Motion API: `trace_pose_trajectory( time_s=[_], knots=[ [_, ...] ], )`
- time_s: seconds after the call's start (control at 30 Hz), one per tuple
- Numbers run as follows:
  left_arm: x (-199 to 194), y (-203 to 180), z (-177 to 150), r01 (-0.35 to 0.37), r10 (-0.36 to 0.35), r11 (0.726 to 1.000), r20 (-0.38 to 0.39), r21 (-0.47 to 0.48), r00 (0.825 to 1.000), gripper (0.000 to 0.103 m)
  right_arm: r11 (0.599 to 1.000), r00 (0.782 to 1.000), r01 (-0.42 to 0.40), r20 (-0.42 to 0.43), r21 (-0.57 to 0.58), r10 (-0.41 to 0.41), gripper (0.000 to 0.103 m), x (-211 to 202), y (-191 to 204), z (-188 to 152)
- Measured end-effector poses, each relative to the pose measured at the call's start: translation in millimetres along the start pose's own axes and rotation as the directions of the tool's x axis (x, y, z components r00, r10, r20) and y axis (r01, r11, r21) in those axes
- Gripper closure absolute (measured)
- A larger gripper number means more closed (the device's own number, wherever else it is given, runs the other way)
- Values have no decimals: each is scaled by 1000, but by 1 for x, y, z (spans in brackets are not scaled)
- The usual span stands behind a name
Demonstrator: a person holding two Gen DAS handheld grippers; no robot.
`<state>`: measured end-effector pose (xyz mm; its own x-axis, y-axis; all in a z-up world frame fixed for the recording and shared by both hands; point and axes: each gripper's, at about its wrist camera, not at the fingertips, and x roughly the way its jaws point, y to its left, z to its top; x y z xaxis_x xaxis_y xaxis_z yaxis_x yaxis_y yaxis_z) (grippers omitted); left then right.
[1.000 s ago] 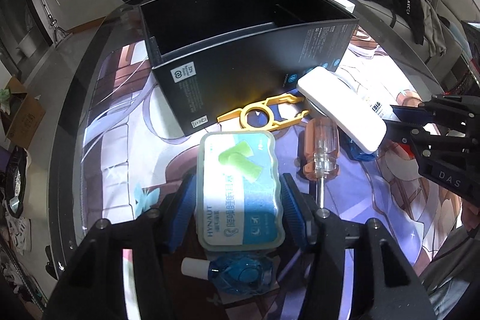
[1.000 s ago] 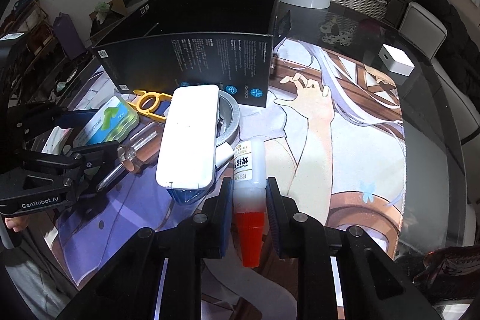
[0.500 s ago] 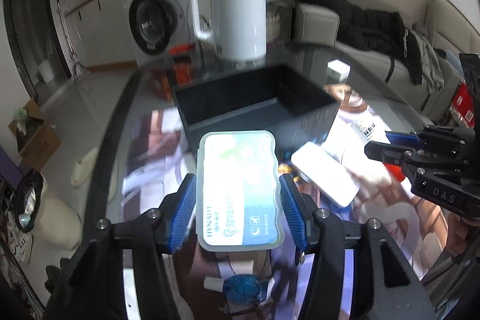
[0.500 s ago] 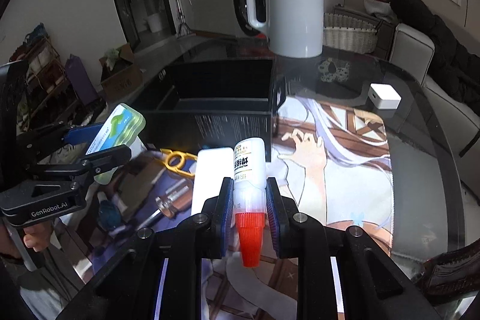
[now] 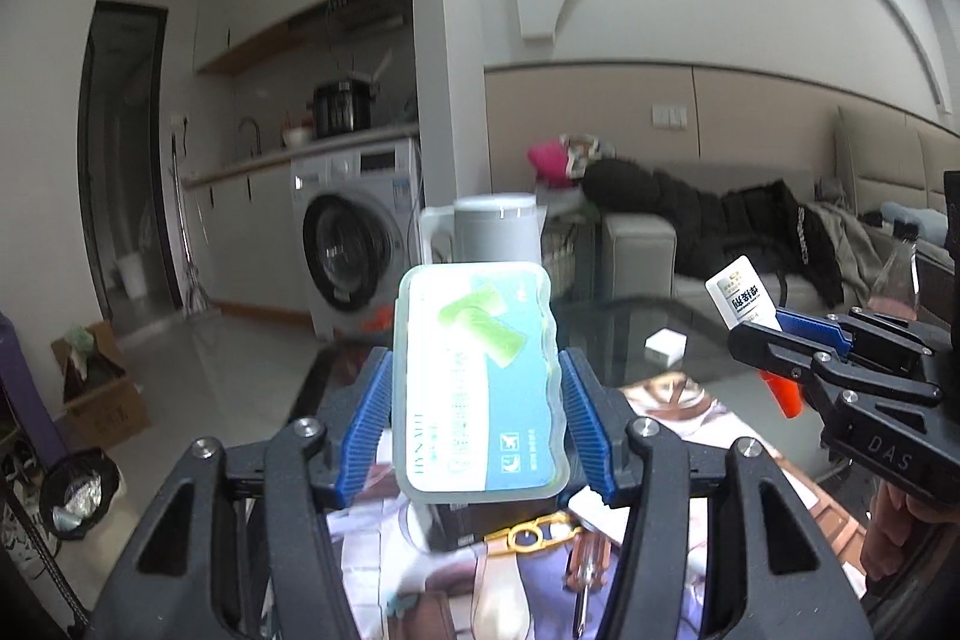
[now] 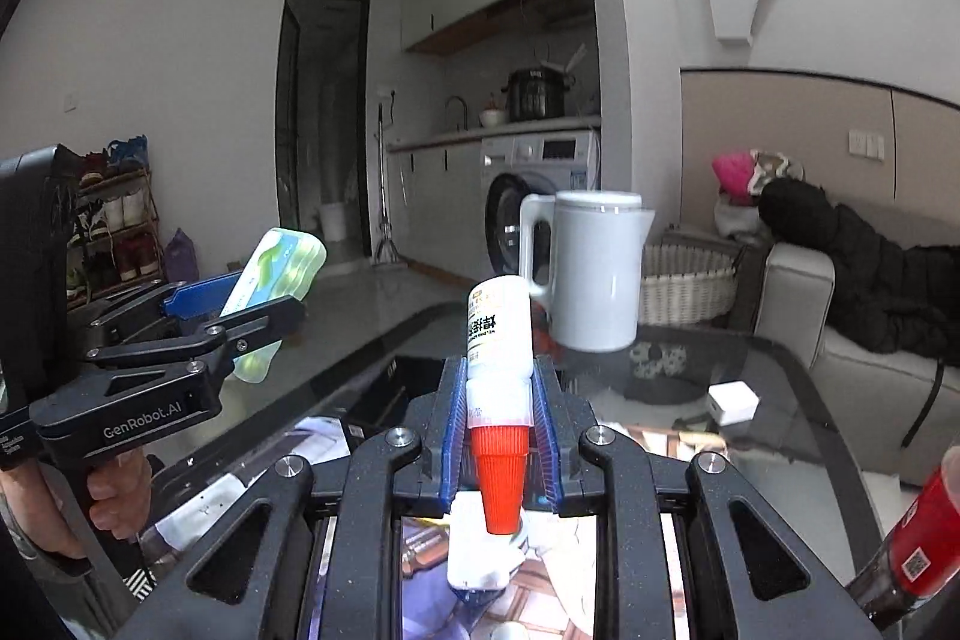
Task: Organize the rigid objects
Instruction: 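Lift the green case with the left gripper while the right gripper lifts the glue bottle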
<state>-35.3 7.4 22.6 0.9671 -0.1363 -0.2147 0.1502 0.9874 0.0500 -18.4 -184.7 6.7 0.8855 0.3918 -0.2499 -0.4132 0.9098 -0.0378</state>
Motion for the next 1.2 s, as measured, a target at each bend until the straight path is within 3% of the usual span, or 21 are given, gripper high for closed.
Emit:
trace_pose_trajectory(
  time_s=[0.13,0.43,0.7,1.2],
  knots=[
    [-10,4,1,27,-27,1000,42,1,999,48,999,995,2,100,-42,2,82,-20,13,6],
    [-3,20,-3,28,-27,999,18,-31,999,48,1000,997,4,71,17,-5,82,-15,7,13],
    [7,10,1,43,-43,998,-8,-55,999,48,1000,997,0,82,4,-1,82,-5,7,20],
    [89,32,38,-10,10,983,0,-185,1000,48,995,993,37,106,94,-47,82,80,-6,62]
  ],
)
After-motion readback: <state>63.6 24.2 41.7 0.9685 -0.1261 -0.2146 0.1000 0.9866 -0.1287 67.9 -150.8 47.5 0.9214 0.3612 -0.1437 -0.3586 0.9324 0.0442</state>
